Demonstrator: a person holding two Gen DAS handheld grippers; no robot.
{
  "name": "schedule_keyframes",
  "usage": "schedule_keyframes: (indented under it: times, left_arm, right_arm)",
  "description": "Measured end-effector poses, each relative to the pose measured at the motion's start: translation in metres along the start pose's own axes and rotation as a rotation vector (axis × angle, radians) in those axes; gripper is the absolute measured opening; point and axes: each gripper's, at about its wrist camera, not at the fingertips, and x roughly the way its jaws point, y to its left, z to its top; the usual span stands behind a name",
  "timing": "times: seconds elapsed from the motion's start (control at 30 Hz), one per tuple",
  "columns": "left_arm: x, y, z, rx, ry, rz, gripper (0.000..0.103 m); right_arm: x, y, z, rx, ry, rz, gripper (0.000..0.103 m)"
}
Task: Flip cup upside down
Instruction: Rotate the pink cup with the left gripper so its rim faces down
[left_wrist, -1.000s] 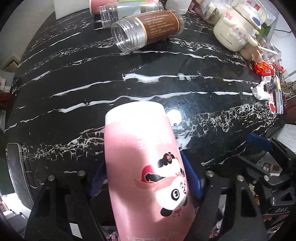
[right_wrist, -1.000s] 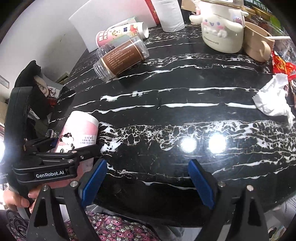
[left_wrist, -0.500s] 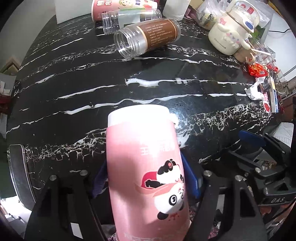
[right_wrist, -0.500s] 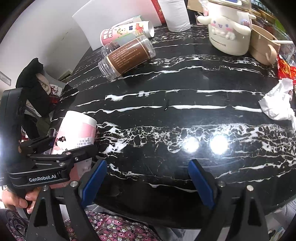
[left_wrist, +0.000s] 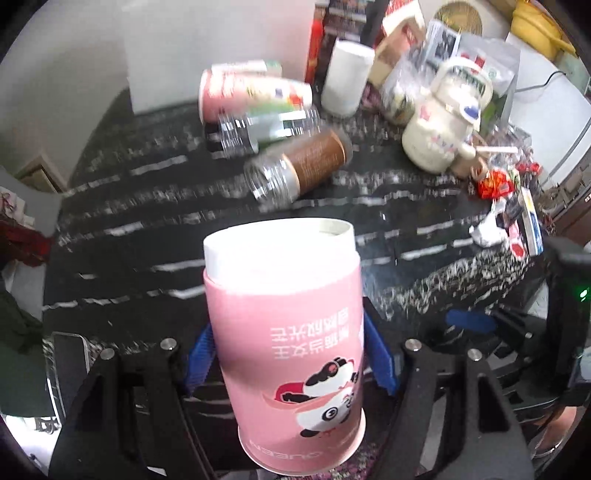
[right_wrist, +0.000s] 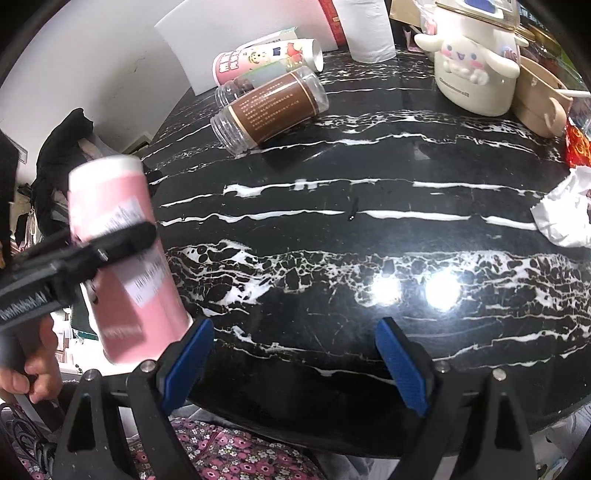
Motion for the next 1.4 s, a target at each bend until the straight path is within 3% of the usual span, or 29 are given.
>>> schedule_keyframes:
  times: [0.2, 0.4, 0.53, 0.67, 0.97, 1.1, 1.4]
  left_arm:
    - [-0.025, 0.01, 0.016, 0.008, -0.127, 0.043, 0.069]
    - [-0.023, 0.025, 0.028, -0.004, -0.26, 0.07, 0.069]
    - [-0.01, 0.035, 0.031, -0.013, -0.274, 0.097, 0.069]
    - [0.004, 0.046, 0.025, -0.059, -0.292, 0.097, 0.069]
    - [0.005, 0.052, -0.009, -0.07, -0.487, 0.183, 0.069]
    - [0.015, 0.047, -0.023, -0.026, -0.477, 0.225, 0.069]
    - [0.022, 0.04, -0.041, -0.025, -0.441, 0.237, 0.07]
  right_arm:
    - [0.004, 0.003, 0.003, -0.009, 0.002, 0.006, 0.09]
    - [0.012, 0.007, 0.008, -0.018, 0.008, 0.013, 0.09]
    - [0.019, 0.011, 0.01, -0.026, 0.019, 0.015, 0.09]
    - [0.023, 0.014, 0.012, -0.033, 0.022, 0.022, 0.09]
    - [0.026, 0.024, 0.016, -0.069, -0.026, 0.042, 0.09]
    - [0.026, 0.027, 0.015, -0.074, -0.037, 0.066, 0.09]
    - [0.025, 0.03, 0.011, -0.082, -0.051, 0.076, 0.09]
